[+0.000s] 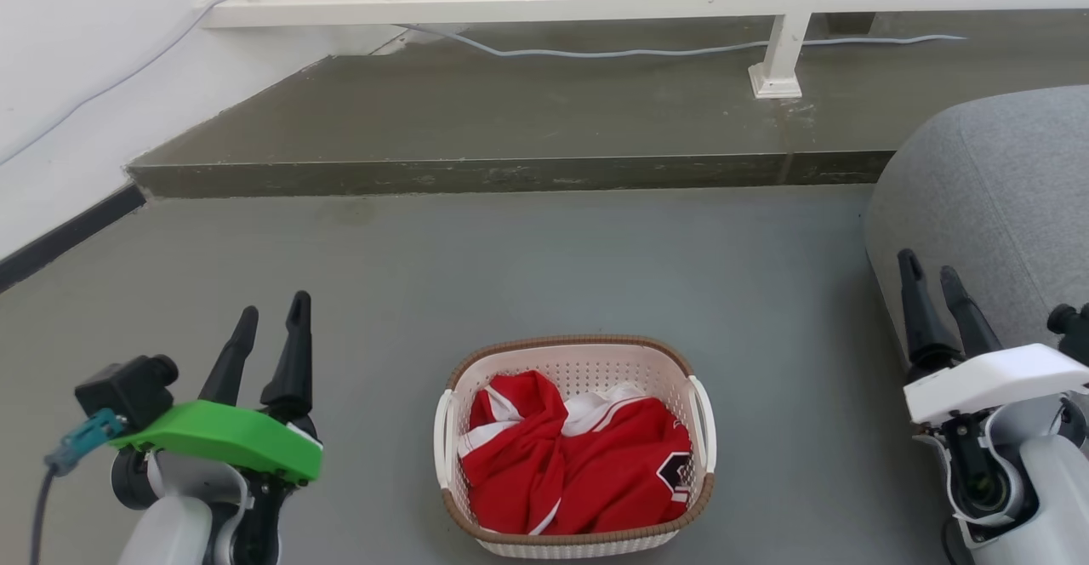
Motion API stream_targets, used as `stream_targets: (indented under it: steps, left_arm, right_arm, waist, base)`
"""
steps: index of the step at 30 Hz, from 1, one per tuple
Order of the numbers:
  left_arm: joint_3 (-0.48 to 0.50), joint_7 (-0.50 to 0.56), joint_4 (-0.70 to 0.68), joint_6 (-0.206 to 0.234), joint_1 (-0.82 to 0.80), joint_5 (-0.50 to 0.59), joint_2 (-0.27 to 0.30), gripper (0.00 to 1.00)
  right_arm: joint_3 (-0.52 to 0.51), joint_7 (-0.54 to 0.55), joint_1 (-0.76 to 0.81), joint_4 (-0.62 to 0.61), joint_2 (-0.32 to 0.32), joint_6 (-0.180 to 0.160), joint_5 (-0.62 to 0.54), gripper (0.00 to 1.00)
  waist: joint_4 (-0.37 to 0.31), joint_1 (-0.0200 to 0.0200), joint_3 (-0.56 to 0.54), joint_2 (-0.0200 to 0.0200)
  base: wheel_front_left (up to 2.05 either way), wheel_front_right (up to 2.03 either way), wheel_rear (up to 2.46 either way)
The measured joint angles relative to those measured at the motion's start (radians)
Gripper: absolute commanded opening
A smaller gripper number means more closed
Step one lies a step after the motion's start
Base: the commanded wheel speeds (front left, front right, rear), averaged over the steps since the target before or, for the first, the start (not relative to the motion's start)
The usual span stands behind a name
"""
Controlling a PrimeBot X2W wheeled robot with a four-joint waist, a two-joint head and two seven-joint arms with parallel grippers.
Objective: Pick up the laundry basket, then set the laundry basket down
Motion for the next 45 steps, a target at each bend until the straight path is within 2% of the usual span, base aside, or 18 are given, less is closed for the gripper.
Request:
stream_targets:
  steps: [5,23,39,45]
  left_arm:
    - [-0.038,-0.02,0.002,0.022,0.0,0.103,0.009,1.0]
    - [-0.105,-0.076,0.033,0.082,-0.01,0.314,0.017,1.0]
    - [-0.142,-0.121,0.056,0.127,-0.032,0.483,0.006,1.0]
    - [-0.143,-0.121,0.074,0.135,-0.042,0.491,0.004,1.0]
  right_arm:
    - [0.04,-0.017,0.0,0.004,-0.008,-0.026,-0.11,1.0]
    - [0.104,-0.078,-0.002,0.011,-0.02,-0.07,-0.356,1.0]
    - [0.114,-0.129,-0.018,0.011,-0.011,-0.095,-0.517,1.0]
    - [0.114,-0.136,-0.018,0.02,-0.009,-0.095,-0.535,1.0]
  waist:
    - [0.002,0.0,0.001,0.0]
    - [0.005,0.0,0.002,0.0]
    - [0.008,0.0,0.006,0.0]
    - [0.008,0.0,0.009,0.0]
  base:
    - [0.0,0.0,0.0]
    - [0.0,0.0,0.0]
    - [0.0,0.0,0.0]
    - [0.0,0.0,0.0]
